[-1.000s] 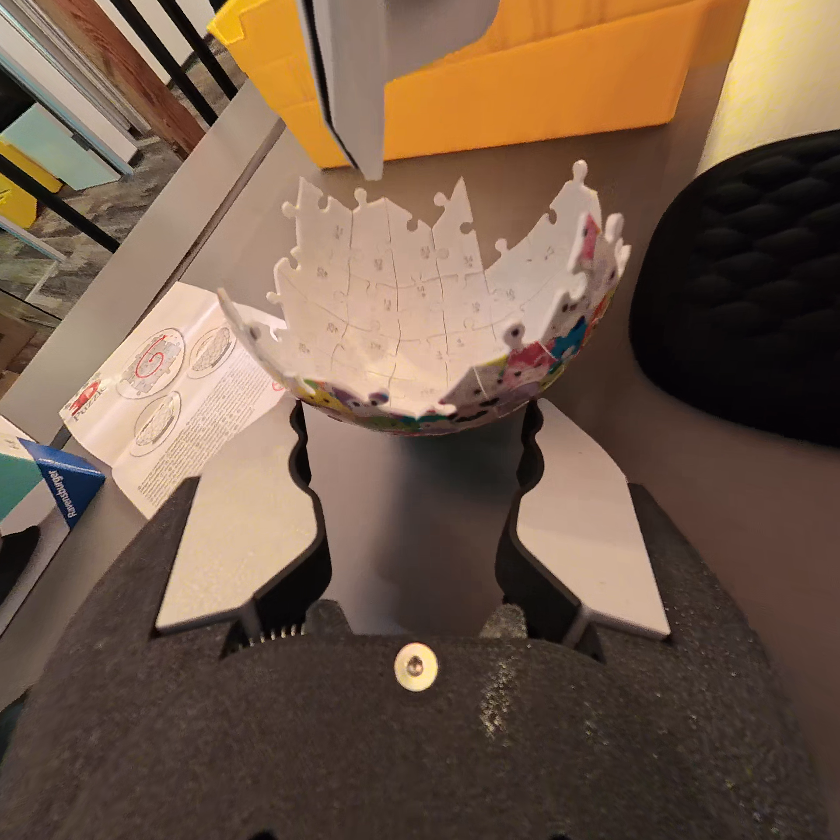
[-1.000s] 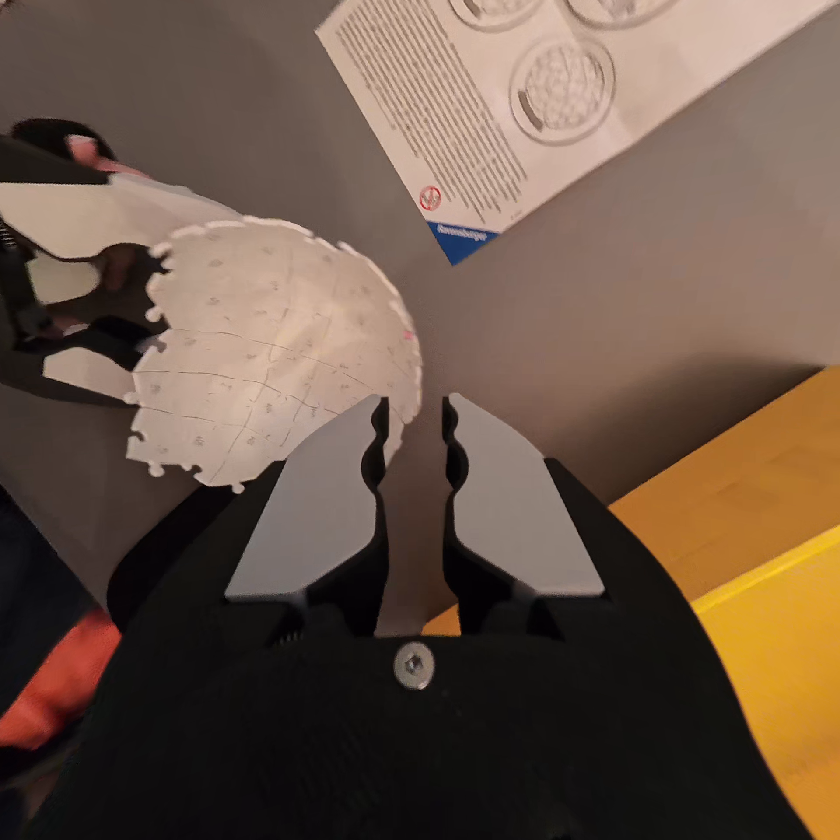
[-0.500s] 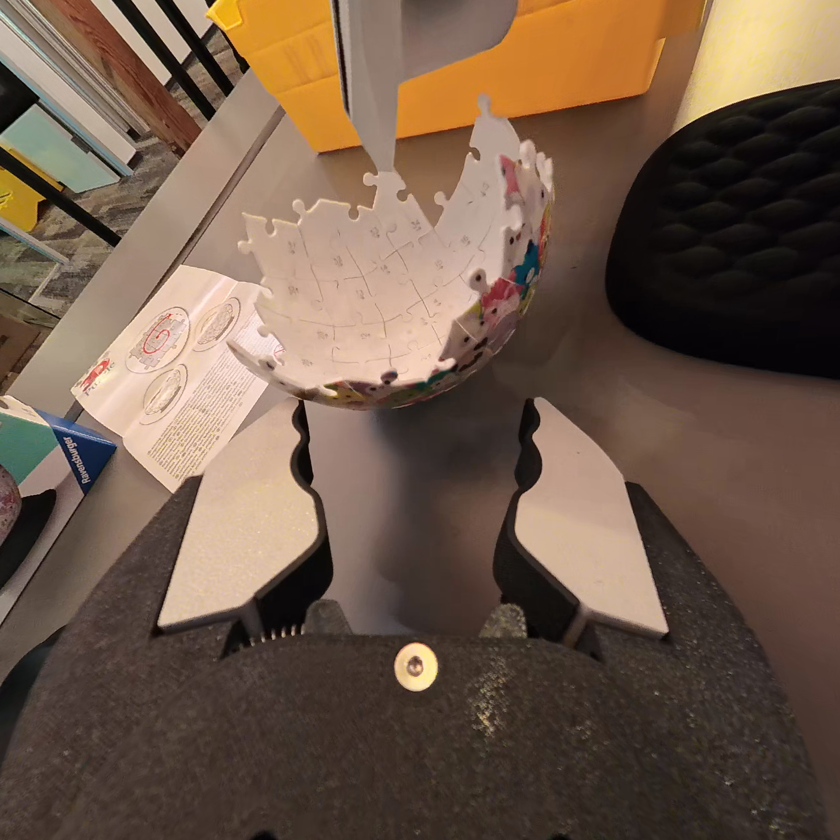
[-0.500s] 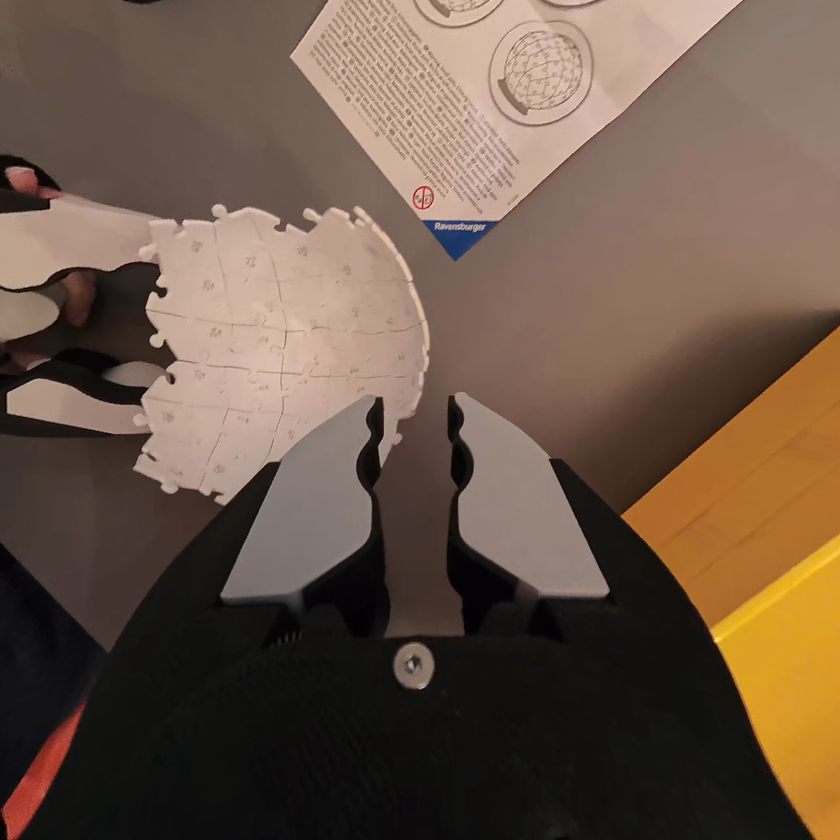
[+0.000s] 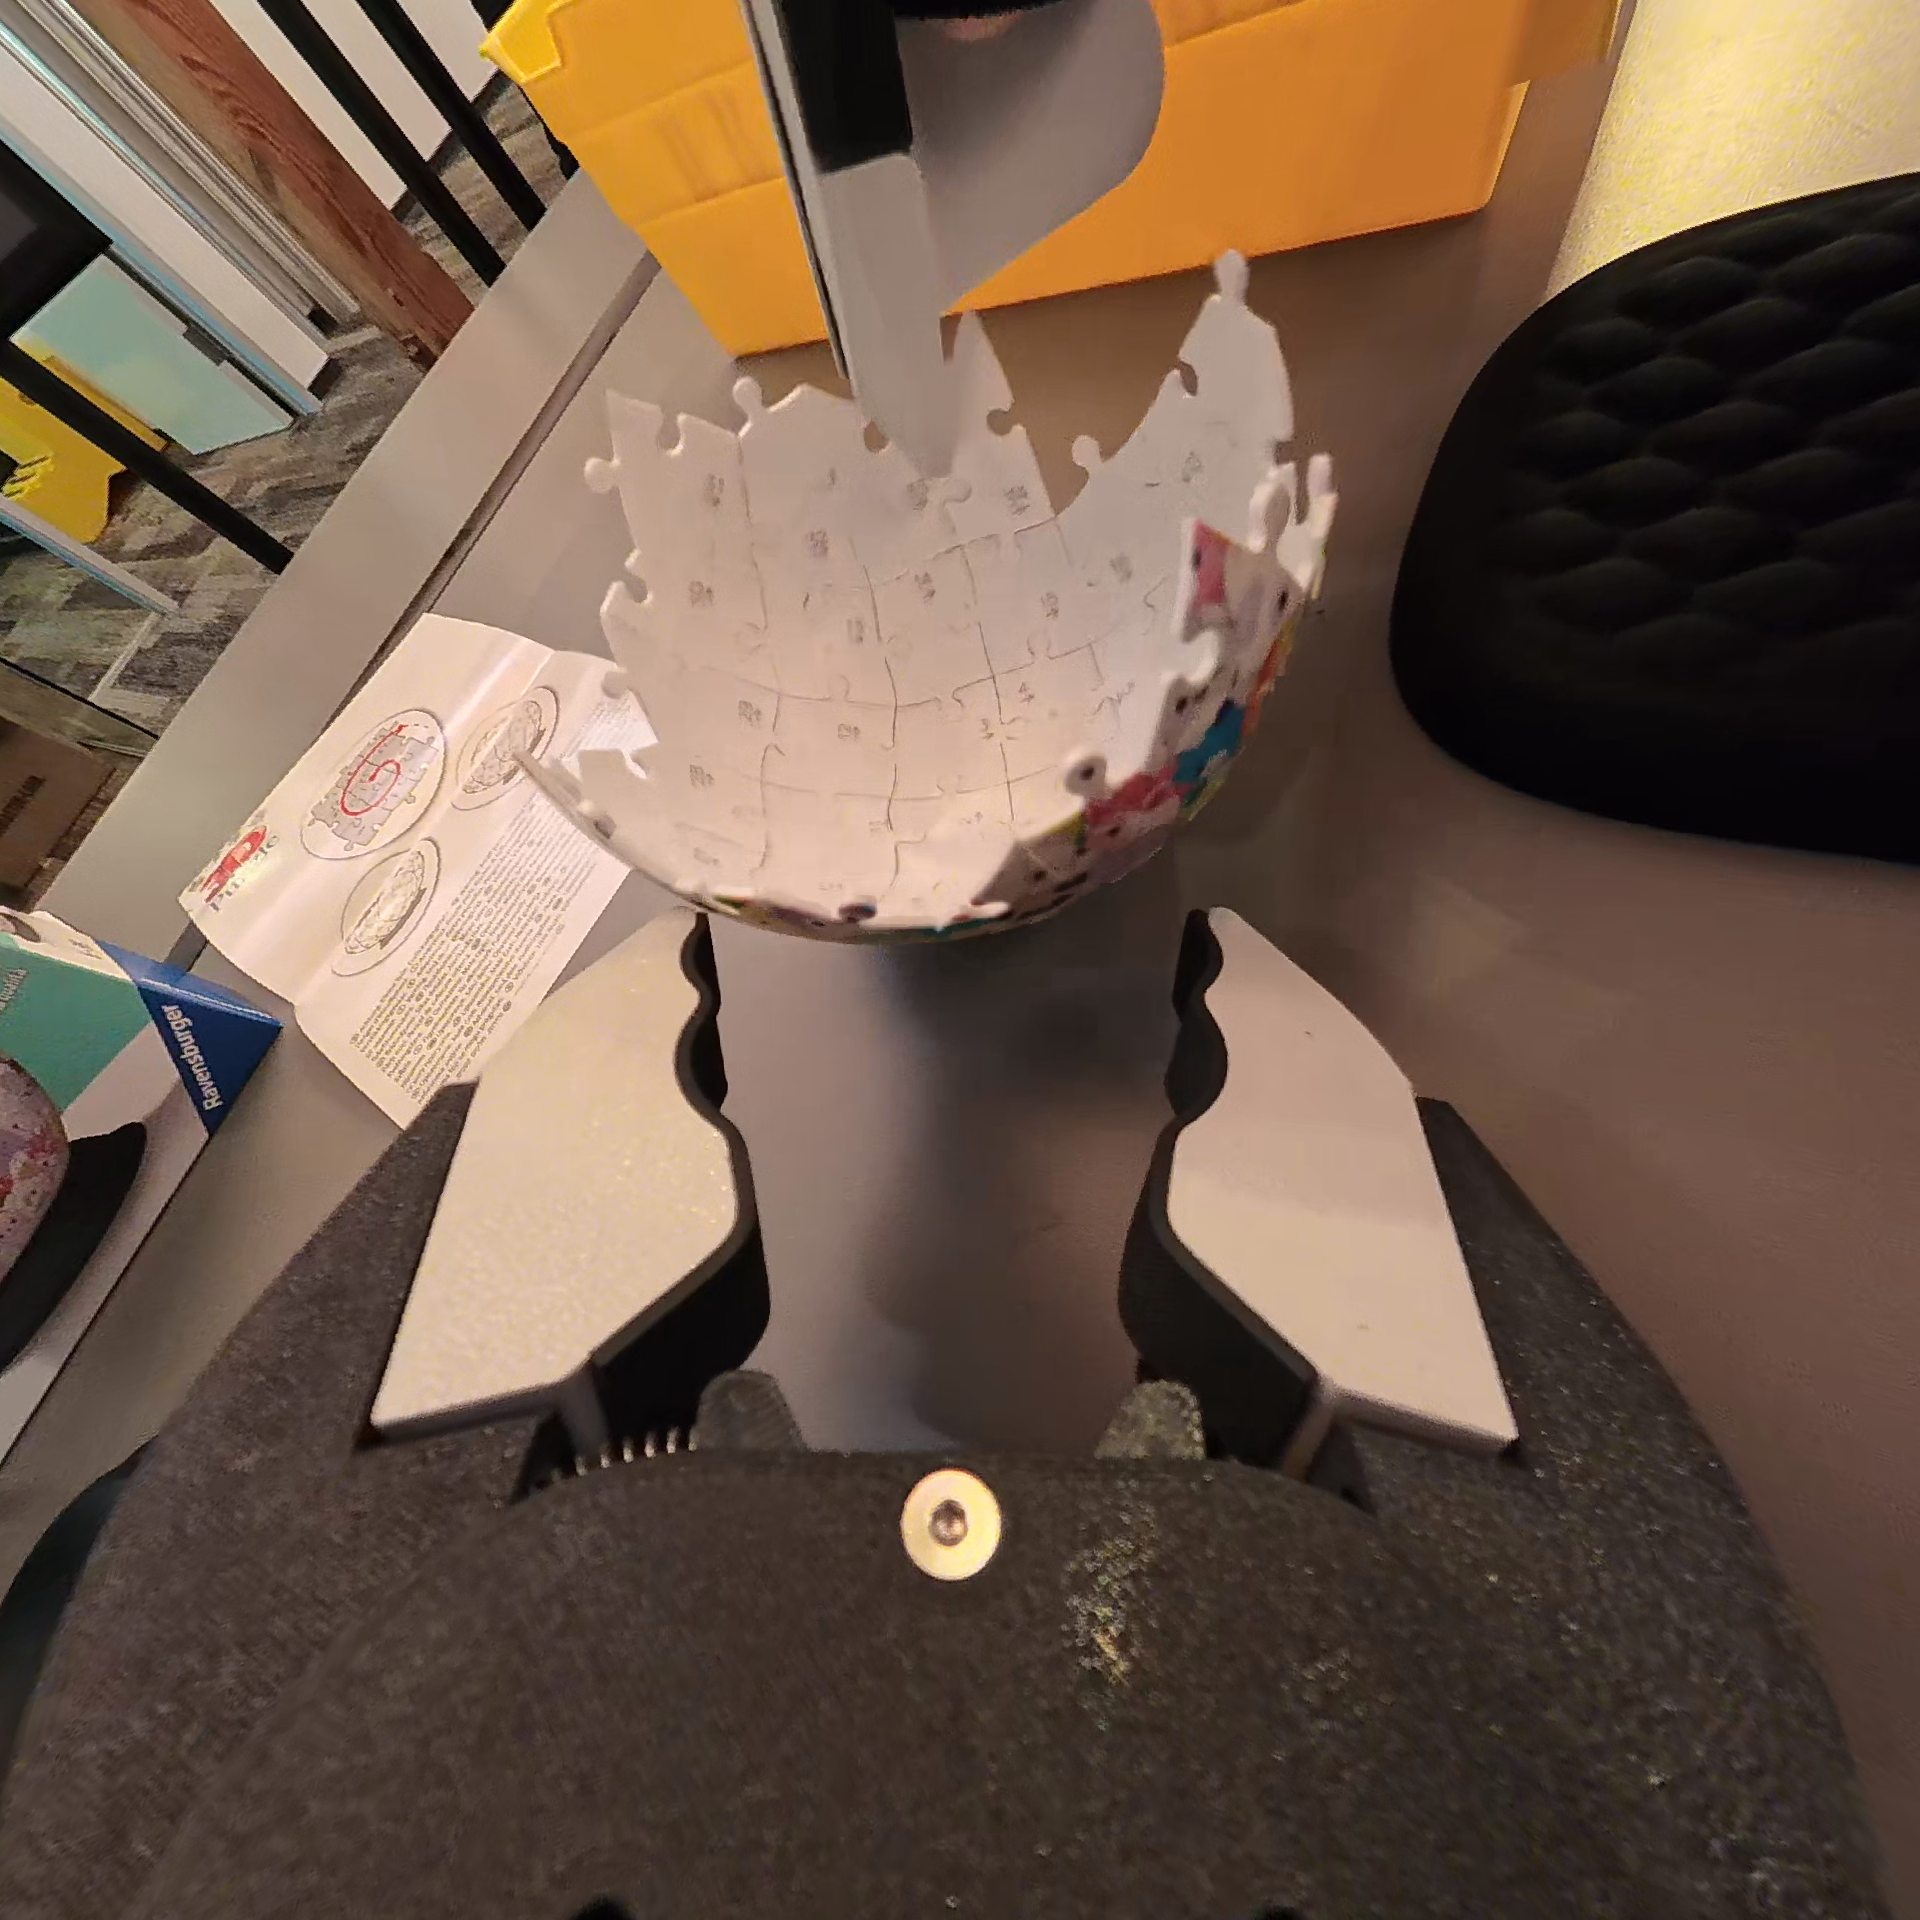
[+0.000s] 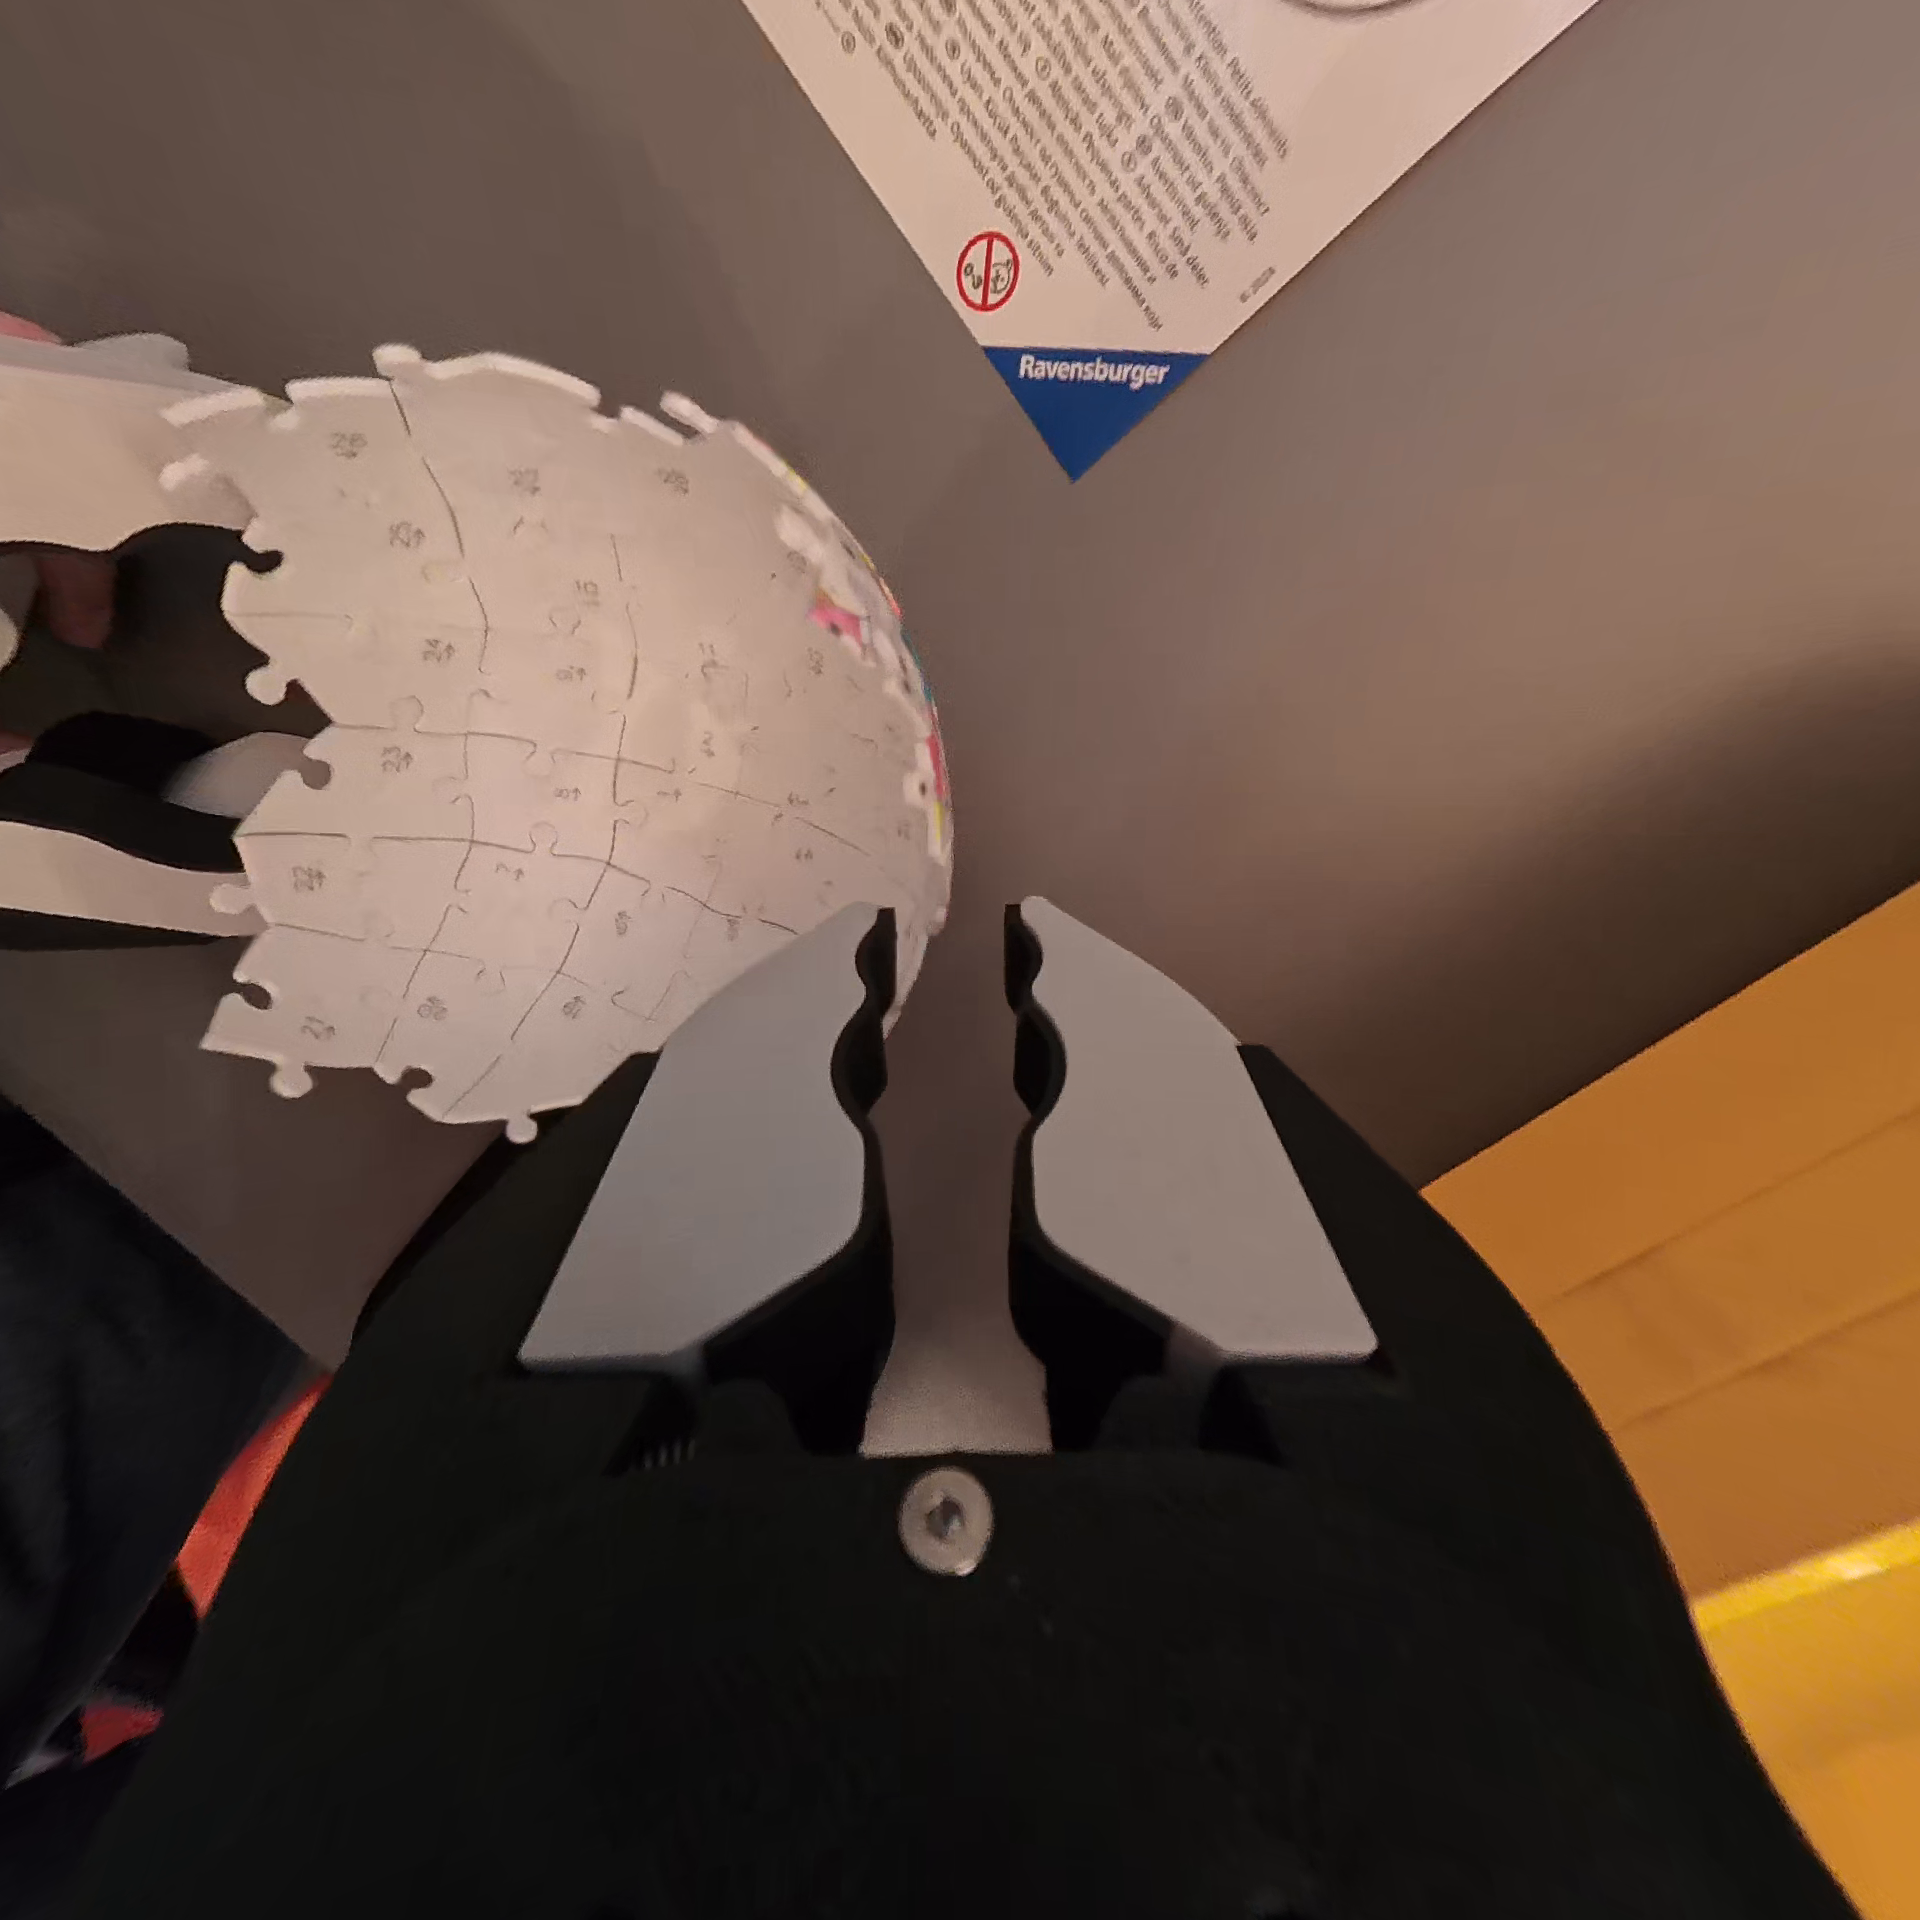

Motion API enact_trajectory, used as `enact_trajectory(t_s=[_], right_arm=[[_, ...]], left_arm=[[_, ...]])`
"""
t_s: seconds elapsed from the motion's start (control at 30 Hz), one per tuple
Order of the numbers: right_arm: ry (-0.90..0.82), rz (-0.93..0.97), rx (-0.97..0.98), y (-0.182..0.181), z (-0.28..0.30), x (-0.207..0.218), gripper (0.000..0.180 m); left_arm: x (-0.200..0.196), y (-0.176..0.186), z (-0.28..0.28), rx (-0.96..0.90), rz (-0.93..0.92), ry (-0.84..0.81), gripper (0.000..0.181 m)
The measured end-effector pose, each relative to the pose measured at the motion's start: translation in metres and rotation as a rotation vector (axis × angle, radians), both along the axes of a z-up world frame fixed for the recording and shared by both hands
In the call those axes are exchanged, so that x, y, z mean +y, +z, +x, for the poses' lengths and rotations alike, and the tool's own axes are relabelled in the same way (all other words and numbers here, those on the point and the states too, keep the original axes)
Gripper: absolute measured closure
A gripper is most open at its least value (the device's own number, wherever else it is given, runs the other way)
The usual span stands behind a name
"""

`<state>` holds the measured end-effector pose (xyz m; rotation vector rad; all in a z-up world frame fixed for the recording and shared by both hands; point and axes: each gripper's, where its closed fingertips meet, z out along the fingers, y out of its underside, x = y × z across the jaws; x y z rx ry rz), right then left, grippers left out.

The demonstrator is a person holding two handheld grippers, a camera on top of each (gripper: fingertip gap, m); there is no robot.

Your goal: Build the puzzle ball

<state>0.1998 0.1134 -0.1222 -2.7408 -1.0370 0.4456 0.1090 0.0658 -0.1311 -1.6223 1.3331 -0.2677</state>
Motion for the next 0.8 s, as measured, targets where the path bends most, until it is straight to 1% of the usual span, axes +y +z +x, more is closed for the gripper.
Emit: enact_trajectory(t_s=[0.07, 0.13, 0.23, 0.37, 0.47, 0.63, 0.8], right_arm=[[-0.003, -0.044, -0.024, -0.004, 0.001, -0.002, 0.160], [-0.009, -0.072, -0.048, -0.009, 0.003, -0.004, 0.166], [-0.014, -0.103, -0.065, -0.012, 0.005, -0.008, 0.167], [-0.040, -0.149, -0.031, -0.013, 0.004, -0.011, 0.168], [-0.040, -0.145, 0.002, -0.013, 0.001, -0.008, 0.169], [-0.051, -0.142, 0.074, -0.007, -0.005, -0.006, 0.164], [-0.066, -0.165, 0.040, -0.011, 0.001, -0.008, 0.165]], left_arm=[[0.000, 0.000, 0.000, 0.000, -0.002, 0.003, 0.096], [0.000, 0.000, 0.000, 0.000, -0.001, 0.003, 0.096], [0.000, 0.000, 0.000, 0.000, 0.000, 0.004, 0.097], [0.000, 0.000, 0.000, 0.000, -0.002, 0.006, 0.097], [0.000, 0.000, 0.000, 0.000, -0.003, 0.007, 0.097], [0.000, -0.001, -0.001, 0.000, -0.005, 0.010, 0.097], [0.000, 0.000, -0.001, -0.007, -0.016, 0.015, 0.100]])
